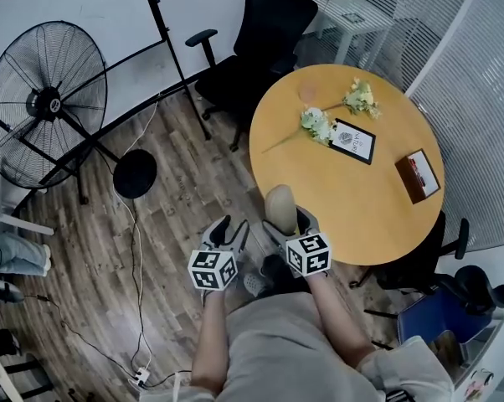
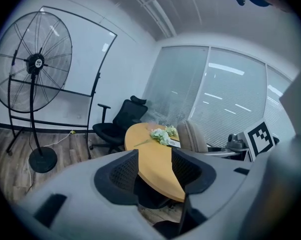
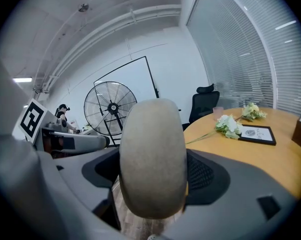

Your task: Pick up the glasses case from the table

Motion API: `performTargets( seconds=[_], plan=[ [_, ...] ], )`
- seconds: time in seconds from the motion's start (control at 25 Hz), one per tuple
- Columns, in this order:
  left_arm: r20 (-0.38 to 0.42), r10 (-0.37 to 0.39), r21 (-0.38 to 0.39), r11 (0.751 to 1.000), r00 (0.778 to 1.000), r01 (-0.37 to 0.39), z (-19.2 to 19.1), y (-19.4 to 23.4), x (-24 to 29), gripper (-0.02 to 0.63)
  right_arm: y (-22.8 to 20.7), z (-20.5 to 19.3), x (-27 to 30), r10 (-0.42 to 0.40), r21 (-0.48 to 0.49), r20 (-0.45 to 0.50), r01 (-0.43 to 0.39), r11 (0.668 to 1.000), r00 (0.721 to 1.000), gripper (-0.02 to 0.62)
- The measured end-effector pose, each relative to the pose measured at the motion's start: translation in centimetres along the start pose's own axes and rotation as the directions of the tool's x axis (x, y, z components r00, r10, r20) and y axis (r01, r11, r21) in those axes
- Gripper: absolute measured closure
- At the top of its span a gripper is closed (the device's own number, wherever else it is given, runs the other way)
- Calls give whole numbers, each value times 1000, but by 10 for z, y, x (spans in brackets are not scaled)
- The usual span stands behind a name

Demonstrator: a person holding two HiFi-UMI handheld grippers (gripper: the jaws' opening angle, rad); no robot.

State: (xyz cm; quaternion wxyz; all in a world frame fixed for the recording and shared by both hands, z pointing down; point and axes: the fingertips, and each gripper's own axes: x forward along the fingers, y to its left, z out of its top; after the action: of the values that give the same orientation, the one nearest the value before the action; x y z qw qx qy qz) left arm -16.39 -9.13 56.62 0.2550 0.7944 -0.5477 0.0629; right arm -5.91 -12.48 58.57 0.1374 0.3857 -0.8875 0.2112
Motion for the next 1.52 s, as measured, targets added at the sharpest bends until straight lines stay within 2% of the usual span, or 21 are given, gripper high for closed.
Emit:
performTargets(
  seconds=[0.28, 0.52, 0.72, 0.92, 1.16, 1.52],
  plan=[
    [14, 19, -13, 1000, 1000, -19, 6, 14, -5, 421, 10, 6, 9, 18, -12, 1, -18, 1000, 1000, 212],
    [34, 11, -21, 1000, 999, -10, 13, 18, -5, 538, 16, 9, 13, 30, -19, 2, -30, 999, 1000, 212],
    [37, -2, -14, 1000, 999, 2, 15, 16, -3, 588, 14, 11, 14, 17, -32, 3, -17, 999, 1000, 210],
    [33, -14, 5, 1000, 999, 14, 13, 12, -5, 597, 10, 11, 14, 5, -24, 9, -4, 1000, 1000, 210],
    [55, -28, -21, 999, 998, 29, 14, 14, -9, 597, 9, 8, 16, 4, -15, 4, -4, 1000, 1000, 210],
    [44, -31, -17, 999, 999, 32, 11, 11, -5, 595, 7, 8, 14, 18, 14, 6, -19, 1000, 1000, 210]
  ],
)
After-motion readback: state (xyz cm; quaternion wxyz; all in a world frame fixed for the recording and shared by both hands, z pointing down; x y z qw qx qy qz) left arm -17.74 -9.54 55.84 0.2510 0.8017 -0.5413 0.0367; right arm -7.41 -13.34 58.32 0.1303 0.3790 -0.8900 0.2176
